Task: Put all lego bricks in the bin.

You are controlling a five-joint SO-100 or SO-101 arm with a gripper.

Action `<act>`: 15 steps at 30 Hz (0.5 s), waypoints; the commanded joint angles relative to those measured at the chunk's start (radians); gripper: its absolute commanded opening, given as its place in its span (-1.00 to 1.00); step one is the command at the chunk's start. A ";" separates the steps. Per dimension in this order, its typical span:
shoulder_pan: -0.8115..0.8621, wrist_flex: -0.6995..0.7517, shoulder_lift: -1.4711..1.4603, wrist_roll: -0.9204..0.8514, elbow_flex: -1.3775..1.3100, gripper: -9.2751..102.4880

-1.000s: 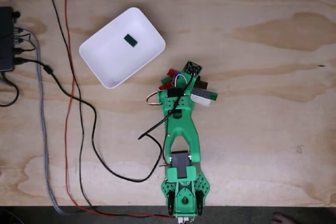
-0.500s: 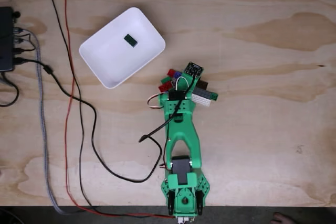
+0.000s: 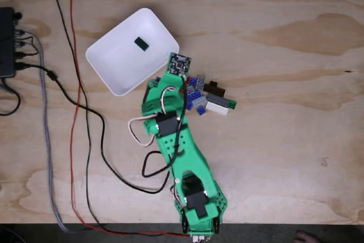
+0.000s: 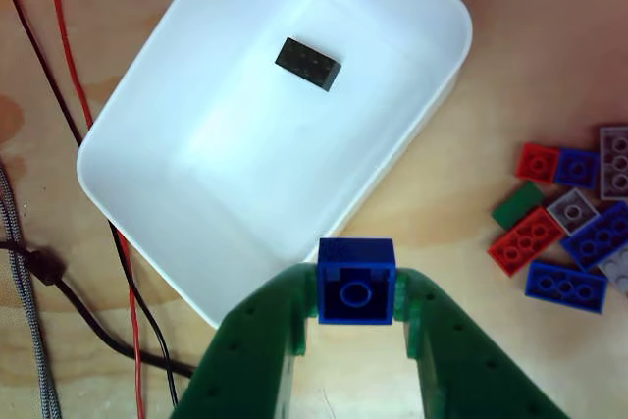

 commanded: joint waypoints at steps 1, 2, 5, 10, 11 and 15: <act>-0.028 -0.072 -0.314 -0.025 -0.253 -0.83; -0.032 -0.103 -0.351 -0.041 -0.268 -0.83; -0.035 -0.202 -0.425 -0.110 -0.270 -0.83; -0.034 -0.341 -0.489 -0.161 -0.301 -0.66; -0.032 -0.342 -0.489 -0.170 -0.302 -0.49; -0.002 -0.342 -0.449 -0.150 -0.299 -0.36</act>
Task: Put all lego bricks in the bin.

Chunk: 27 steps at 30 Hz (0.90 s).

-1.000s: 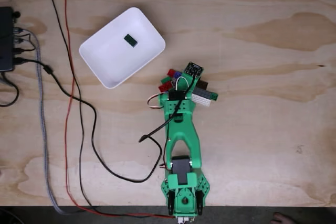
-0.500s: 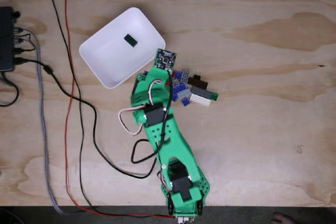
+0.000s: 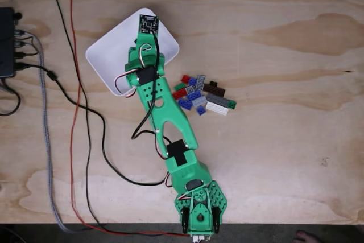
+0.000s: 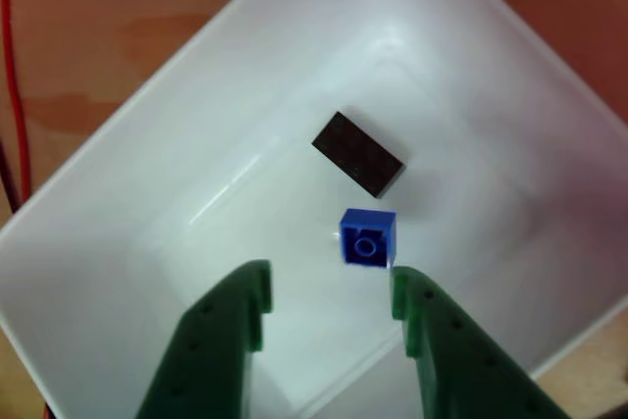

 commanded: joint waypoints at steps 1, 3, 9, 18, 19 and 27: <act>0.038 -0.006 0.106 0.018 -0.078 -0.35; 0.051 0.087 0.210 0.060 -0.066 -0.29; 0.078 0.586 0.701 0.152 0.133 -0.41; 0.132 0.261 0.584 0.146 0.848 -0.43; 0.146 0.212 0.545 0.141 0.859 -0.43; 0.235 0.043 0.324 0.086 0.833 -0.40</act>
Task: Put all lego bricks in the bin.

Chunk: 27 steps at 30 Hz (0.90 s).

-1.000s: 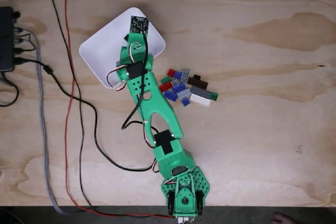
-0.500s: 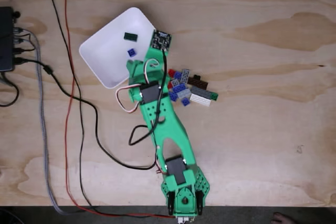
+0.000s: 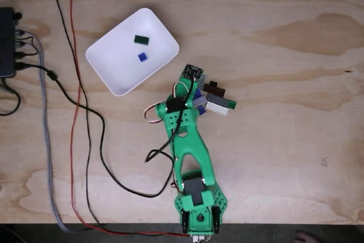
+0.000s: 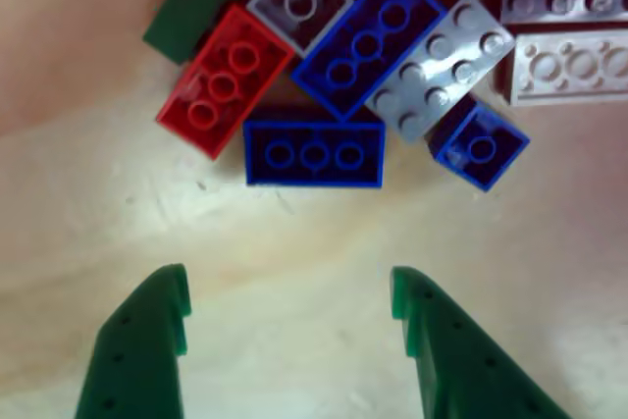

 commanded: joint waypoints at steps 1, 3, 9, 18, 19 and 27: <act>0.057 -0.115 -0.118 -0.038 -0.023 -0.40; 0.071 -0.141 -0.152 -0.058 -0.025 -0.40; 0.077 -0.140 -0.179 -0.081 -0.060 -0.43; 0.061 -0.150 -0.163 -0.109 -0.067 -0.69; 0.060 -0.149 -0.153 -0.107 -0.063 -0.73; -0.106 0.126 0.422 0.083 -0.135 -0.83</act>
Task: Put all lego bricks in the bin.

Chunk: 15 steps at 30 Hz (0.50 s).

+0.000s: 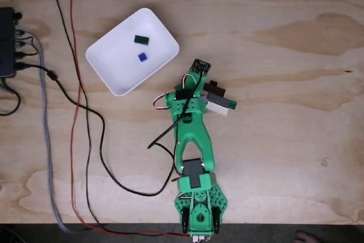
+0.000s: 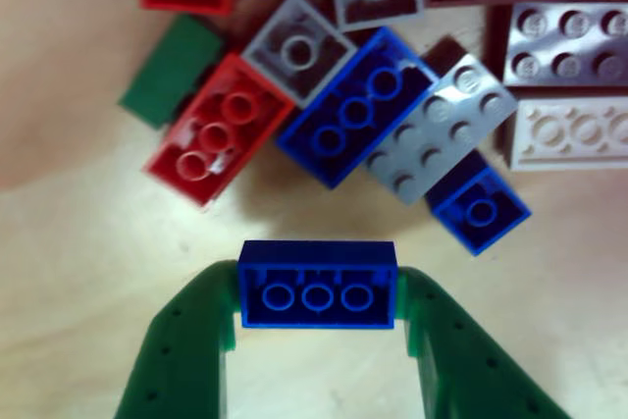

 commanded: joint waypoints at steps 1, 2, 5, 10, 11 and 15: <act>-0.164 0.201 0.520 0.127 -0.164 -0.83; -0.218 0.241 0.538 0.135 -0.236 -0.83; -0.272 0.285 0.316 0.120 -0.486 -0.83; -0.206 0.164 -0.080 0.028 -0.813 -0.83; -0.202 0.135 -0.143 0.012 -0.864 -0.83; -0.204 0.040 -0.328 -0.043 -0.965 -0.75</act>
